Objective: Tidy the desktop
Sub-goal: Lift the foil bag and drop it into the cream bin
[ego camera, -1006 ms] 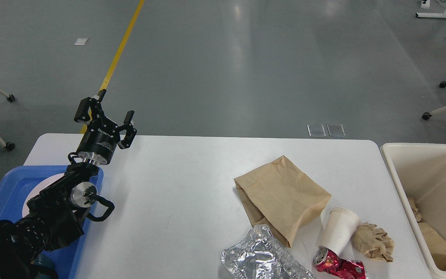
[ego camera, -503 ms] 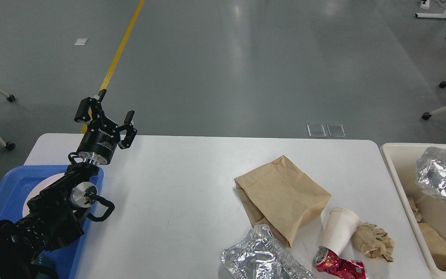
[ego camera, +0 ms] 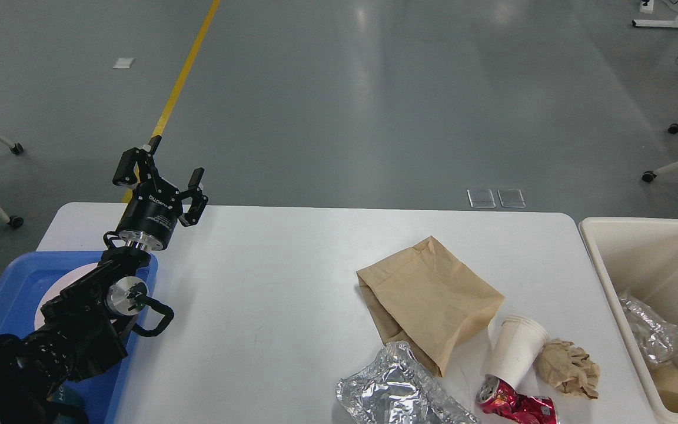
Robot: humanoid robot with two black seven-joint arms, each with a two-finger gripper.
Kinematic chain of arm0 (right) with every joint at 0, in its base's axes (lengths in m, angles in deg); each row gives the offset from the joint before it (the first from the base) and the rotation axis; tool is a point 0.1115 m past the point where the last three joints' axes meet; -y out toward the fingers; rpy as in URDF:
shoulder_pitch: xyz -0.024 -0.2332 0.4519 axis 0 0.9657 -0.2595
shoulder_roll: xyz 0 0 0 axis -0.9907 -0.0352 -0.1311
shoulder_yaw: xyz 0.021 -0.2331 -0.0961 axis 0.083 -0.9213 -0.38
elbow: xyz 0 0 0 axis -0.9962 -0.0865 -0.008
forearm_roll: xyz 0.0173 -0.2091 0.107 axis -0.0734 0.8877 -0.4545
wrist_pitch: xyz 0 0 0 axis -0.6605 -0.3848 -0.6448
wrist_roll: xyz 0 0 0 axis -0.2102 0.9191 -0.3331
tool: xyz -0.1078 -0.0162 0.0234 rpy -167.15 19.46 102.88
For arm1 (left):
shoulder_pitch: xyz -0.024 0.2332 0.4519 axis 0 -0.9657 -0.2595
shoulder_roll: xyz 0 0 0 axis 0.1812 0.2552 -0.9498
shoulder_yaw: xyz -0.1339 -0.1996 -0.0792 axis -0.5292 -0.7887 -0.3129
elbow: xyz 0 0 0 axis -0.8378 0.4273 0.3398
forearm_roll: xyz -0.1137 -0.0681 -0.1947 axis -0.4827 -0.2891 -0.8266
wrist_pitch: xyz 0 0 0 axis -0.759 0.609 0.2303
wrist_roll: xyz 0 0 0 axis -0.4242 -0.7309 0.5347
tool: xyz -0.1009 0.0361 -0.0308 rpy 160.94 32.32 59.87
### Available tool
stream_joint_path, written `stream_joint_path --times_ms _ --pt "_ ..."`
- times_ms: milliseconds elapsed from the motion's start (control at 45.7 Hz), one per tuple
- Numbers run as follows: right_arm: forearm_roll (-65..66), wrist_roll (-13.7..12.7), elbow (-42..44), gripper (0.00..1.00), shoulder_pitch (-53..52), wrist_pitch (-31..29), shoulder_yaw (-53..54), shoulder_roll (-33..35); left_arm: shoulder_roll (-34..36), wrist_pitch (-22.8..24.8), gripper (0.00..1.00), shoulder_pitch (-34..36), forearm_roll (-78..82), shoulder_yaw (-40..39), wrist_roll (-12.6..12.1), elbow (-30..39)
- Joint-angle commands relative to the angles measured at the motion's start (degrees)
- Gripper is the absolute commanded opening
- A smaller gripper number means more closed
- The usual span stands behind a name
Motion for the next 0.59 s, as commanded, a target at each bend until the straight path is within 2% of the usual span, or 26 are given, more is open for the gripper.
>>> stream_joint_path --times_ms 0,350,569 --pt "0.3 0.06 -2.43 0.94 -6.56 -2.04 -3.88 2.47 0.05 -0.04 0.96 0.0 0.06 0.0 0.0 0.0" --pt "0.3 0.06 -10.07 0.94 -36.53 -16.19 -26.73 2.65 -0.04 -0.04 0.96 0.0 0.06 0.0 0.0 0.0" --pt "0.47 0.06 -18.25 0.94 -50.95 -24.89 -31.4 -1.12 -0.04 -0.04 0.96 0.0 -0.03 0.0 0.0 0.0"
